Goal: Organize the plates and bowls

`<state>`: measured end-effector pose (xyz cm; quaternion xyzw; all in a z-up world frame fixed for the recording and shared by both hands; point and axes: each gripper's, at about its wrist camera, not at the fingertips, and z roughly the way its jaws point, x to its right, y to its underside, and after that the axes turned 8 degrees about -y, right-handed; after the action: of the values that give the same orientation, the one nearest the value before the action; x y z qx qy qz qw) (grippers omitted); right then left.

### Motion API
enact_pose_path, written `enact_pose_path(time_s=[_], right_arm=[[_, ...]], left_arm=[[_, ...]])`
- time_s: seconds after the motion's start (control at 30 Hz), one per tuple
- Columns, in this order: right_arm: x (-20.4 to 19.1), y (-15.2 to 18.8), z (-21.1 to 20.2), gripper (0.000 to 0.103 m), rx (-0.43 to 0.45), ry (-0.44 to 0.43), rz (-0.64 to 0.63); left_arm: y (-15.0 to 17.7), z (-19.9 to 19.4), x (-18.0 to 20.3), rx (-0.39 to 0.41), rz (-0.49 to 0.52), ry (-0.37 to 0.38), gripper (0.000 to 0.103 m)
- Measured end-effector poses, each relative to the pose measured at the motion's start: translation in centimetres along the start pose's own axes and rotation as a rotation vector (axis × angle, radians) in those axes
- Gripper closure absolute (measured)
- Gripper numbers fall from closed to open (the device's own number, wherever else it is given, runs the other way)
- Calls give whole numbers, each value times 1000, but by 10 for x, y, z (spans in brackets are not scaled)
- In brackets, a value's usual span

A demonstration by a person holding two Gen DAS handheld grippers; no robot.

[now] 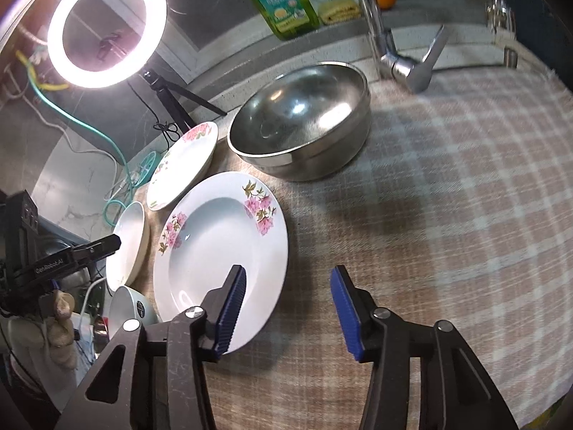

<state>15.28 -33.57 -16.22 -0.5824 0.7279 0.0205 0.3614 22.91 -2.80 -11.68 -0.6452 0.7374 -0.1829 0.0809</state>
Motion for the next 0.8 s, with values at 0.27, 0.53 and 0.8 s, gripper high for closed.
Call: enact_pose_path(time_s=[0.27,0.53,0.8], right_arm=[[6,-9,17,68,-38,-49,57],[13,-11,33,80,-79,-87,113],[21,-11,40,80,-104,-102,156]], left_arm=[[-9,24,-12,-94,-49,63,73],[-17,40,-18,-149,-49,71,76],[-20,58,-22,-196,-48,67,79]])
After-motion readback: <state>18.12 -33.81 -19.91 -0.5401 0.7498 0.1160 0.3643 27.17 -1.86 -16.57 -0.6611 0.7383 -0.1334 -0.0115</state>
